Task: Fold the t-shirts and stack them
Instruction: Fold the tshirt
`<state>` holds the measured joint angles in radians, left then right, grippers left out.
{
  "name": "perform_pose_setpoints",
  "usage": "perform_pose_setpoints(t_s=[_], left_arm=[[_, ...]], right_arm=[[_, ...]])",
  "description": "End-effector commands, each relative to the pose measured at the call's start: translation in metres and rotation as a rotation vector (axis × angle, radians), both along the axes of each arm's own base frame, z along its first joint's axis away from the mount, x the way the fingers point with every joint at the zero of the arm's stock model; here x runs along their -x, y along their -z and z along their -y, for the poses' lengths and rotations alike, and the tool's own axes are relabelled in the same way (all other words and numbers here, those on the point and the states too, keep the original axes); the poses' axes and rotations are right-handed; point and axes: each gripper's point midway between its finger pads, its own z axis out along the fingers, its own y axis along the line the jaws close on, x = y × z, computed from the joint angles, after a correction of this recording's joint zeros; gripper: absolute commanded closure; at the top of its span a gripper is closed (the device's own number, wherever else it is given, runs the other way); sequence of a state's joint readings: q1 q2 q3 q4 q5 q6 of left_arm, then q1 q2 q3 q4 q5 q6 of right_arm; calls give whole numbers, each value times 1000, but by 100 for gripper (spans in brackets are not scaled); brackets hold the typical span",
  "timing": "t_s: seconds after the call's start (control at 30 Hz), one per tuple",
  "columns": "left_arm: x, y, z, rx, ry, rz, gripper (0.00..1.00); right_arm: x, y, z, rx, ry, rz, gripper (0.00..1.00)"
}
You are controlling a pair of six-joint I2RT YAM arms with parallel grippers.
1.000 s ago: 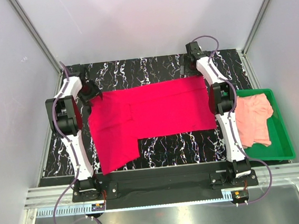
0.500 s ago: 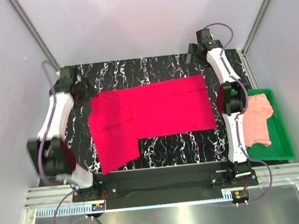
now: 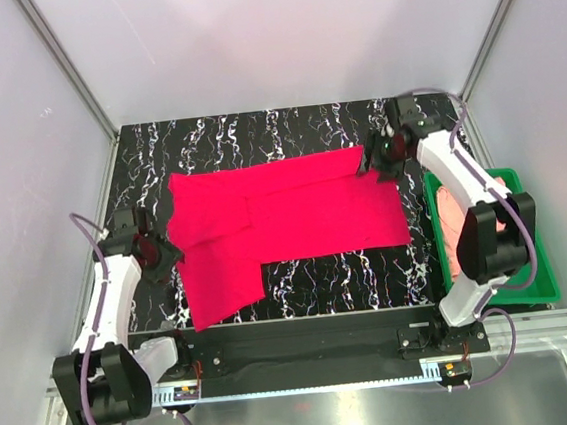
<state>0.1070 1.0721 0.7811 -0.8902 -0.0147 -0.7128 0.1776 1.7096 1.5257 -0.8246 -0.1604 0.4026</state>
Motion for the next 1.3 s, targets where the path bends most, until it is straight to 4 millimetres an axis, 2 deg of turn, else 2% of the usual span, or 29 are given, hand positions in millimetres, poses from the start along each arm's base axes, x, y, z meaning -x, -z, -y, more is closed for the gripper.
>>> perform_pose_setpoints(t_s=[0.0, 0.17, 0.33, 0.4, 0.5, 0.6, 0.73, 0.77, 0.8, 1.07, 1.27], left_arm=[[6, 4, -3, 33, -102, 8, 43], [-4, 24, -1, 73, -96, 37, 47], [1, 39, -4, 62, -87, 29, 60], [6, 45, -6, 53, -103, 17, 61], [-1, 44, -10, 34, -106, 38, 61], [3, 46, -10, 29, -97, 12, 62], [20, 56, -4, 69, -173, -51, 62], [31, 69, -1, 83, -185, -90, 59], [35, 73, 1, 95, -200, -100, 59], [30, 84, -1, 91, -210, -96, 59], [35, 87, -7, 54, -217, -138, 72]], right_arm=[[35, 6, -20, -80, -86, -25, 37], [66, 8, -16, -83, -125, -21, 39], [81, 15, -15, -85, -144, -36, 39], [83, 16, -16, -95, -146, -37, 39], [84, 17, -17, -100, -149, -41, 39], [86, 21, -13, -78, -139, -58, 39], [88, 29, -11, -69, -130, -69, 39], [88, 30, -11, -71, -132, -73, 39], [88, 31, -12, -77, -130, -76, 39], [81, 34, -16, -90, -125, -91, 39], [82, 40, -6, -36, -81, -119, 39]])
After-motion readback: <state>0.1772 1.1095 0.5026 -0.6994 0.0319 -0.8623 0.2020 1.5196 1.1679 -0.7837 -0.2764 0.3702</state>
